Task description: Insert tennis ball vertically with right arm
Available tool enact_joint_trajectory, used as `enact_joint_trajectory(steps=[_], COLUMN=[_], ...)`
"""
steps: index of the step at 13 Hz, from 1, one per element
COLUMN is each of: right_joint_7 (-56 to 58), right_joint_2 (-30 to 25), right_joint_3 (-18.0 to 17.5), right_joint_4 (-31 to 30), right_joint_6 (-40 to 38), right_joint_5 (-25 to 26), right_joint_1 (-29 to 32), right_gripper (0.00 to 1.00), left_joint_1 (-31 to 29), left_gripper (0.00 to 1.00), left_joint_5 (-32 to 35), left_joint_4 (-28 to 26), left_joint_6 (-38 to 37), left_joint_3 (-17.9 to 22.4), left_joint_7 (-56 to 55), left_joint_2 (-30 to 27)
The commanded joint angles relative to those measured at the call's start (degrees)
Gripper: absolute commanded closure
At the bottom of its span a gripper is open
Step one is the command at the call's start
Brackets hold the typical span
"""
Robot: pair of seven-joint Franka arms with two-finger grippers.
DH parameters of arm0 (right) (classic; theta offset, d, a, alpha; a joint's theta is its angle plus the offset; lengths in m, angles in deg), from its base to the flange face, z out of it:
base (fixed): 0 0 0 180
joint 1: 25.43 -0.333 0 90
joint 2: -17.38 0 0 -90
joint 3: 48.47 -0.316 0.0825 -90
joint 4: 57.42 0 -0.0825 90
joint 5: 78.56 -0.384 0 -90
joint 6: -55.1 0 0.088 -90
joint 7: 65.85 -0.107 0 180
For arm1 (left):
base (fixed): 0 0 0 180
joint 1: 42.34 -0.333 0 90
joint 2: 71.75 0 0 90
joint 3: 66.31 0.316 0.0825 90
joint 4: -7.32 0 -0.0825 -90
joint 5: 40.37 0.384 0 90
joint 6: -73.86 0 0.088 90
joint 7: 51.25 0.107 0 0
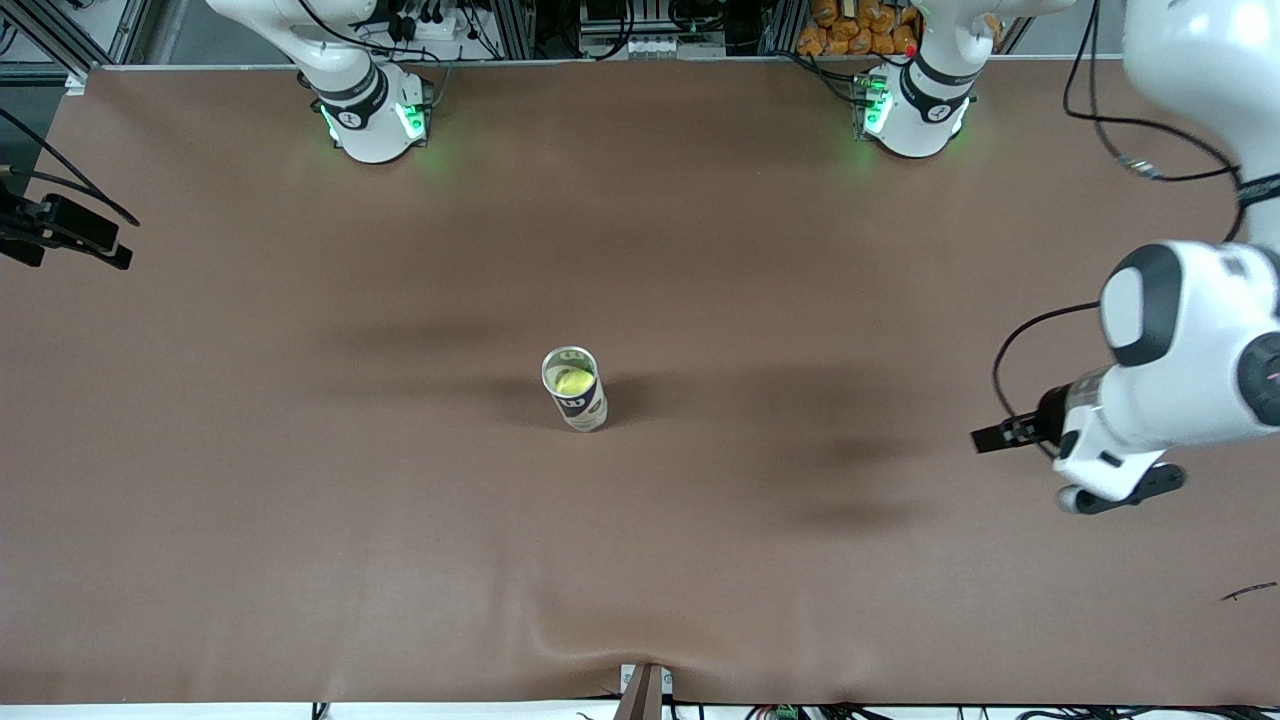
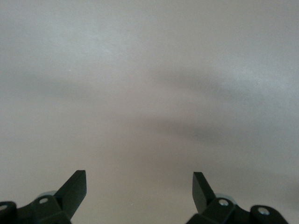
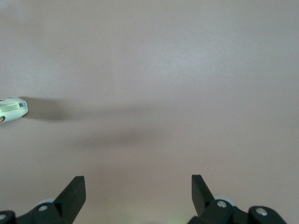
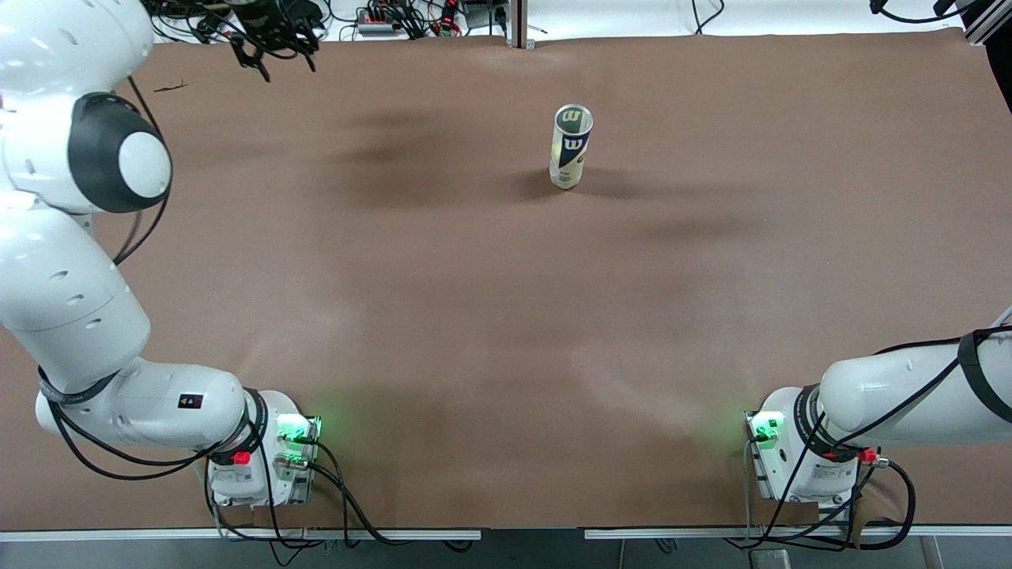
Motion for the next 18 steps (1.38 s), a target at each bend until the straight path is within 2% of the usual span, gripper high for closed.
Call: enact_joint_trajectory(steps=[1, 2, 8, 12, 15, 18], right_joint_7=[-0.40, -0.49, -0.58, -0.58, -0.58, -0.58], right_joint_2=[0.37, 0.37, 0.37, 0.37, 0.37, 0.37], right_joint_3=[-0.05, -0.05, -0.05, -0.14, -0.14, -0.14], right_joint_4=[1.01, 1.01, 1.01, 0.92, 1.01, 1.01], right_joint_6=[-0.66, -0.66, -0.75, -0.75, -0.75, -0.92], right_joint_5=[0.04, 0.04, -0.05, -0.22, -0.31, -0.31], right_joint_1=[-0.10, -0.10, 0.07, 0.07, 0.07, 0.07], right_gripper=[0.00, 0.00, 0.00, 0.00, 0.00, 0.00], left_joint_1=[-2.96, -4.81, -5.44, -6.24, -5.71, -5.18], left_gripper=[0.00, 0.00, 0.00, 0.00, 0.00, 0.00], left_joint_5=[1.88, 1.80, 1.80, 1.80, 1.01, 1.44], left_joint_4=[-2.11, -3.68, -13.70, -13.71, -12.58, -11.52], left_joint_6=[-5.85, -6.40, -8.68, -9.92, -7.64, -7.54], left_joint_3=[-3.24, -4.91, -4.67, -3.70, -1.34, -1.24], left_joint_7=[1.26, 2.49, 3.38, 8.21, 8.48, 8.56], left_joint_2=[-7.49, -10.21, -27.18, -30.27, -27.21, -26.50])
